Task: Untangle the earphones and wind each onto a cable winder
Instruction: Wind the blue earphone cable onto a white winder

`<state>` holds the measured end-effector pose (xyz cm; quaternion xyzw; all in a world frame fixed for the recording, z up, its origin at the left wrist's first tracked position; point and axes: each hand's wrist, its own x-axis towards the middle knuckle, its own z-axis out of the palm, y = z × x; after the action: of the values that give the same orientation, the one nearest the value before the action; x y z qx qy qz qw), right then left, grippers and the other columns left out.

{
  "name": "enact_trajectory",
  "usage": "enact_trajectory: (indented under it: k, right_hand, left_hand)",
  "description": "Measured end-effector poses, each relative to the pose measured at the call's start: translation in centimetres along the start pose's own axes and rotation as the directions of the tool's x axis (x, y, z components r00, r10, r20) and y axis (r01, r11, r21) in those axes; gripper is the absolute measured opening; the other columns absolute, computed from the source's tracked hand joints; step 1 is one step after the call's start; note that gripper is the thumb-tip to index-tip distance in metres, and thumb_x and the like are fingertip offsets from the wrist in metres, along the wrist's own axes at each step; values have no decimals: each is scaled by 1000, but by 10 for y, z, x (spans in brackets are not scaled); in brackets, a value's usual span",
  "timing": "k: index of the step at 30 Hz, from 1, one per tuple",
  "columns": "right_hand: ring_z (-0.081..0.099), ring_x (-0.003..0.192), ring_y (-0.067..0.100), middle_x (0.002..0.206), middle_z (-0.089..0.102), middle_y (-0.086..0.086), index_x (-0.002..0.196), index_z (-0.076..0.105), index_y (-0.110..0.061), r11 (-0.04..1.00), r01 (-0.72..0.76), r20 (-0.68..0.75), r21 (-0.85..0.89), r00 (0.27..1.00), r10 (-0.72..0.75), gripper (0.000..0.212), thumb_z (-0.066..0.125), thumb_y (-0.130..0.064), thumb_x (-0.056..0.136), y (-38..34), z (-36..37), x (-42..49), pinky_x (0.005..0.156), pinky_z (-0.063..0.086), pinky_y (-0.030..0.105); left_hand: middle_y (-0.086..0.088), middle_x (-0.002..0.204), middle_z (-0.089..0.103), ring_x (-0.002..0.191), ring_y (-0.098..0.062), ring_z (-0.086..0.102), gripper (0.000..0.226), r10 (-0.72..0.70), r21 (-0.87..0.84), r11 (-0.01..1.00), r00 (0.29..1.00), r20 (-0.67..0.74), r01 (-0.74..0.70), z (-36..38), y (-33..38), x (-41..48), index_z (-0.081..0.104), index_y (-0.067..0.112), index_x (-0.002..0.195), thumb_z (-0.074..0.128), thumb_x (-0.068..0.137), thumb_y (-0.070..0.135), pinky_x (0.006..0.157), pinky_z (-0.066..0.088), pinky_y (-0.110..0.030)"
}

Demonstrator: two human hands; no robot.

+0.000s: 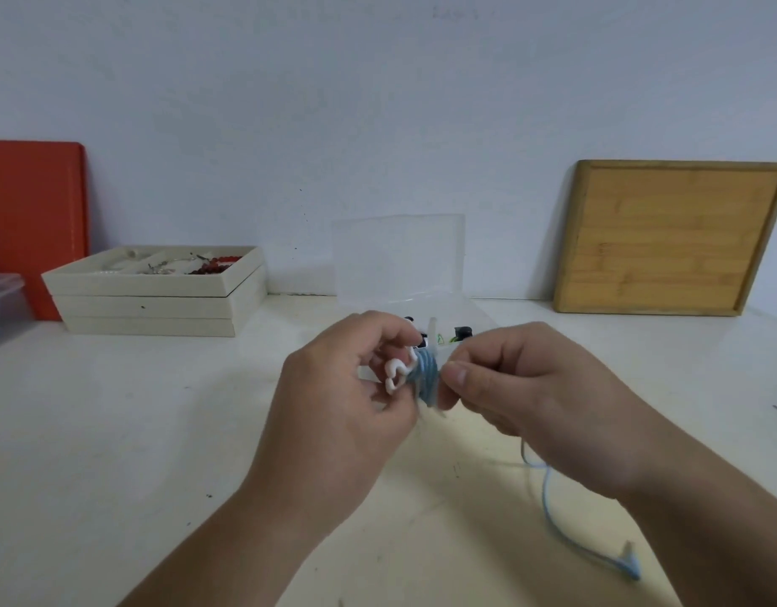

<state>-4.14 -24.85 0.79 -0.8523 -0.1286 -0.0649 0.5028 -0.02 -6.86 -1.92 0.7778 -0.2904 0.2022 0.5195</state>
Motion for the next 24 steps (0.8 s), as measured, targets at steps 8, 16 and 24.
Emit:
enact_trajectory:
  k: [8,16,24]
  right_hand:
    - [27,52,24,54,31,5,71,70,-17,999,-39,-268,-3,963,37,27,64,-34,92,0,-7,0,45,25,33]
    - [29,45,11,48,31,-8,68,67,-14,997,-81,-349,-18,934,69,28,68,-30,90,4,-8,3,38,26,16]
    - [16,55,18,54,28,-5,51,57,-20,946,-219,-147,239,955,258,52,52,-31,101,14,0,8,55,12,38]
  left_hand:
    - [5,85,63,82,-15,61,44,-5,-176,983,976,220,45,2,7,-1,63,29,98,70,76,-9,66,59,-41]
    - [1,85,62,84,-22,60,38,-3,-323,941,956,294,102,2,9,0,62,25,96,66,72,-5,64,60,-47]
    - [-2,84,63,79,-18,61,36,-32,-463,871,958,284,166,2,9,1,64,26,89,65,70,-5,66,56,-31]
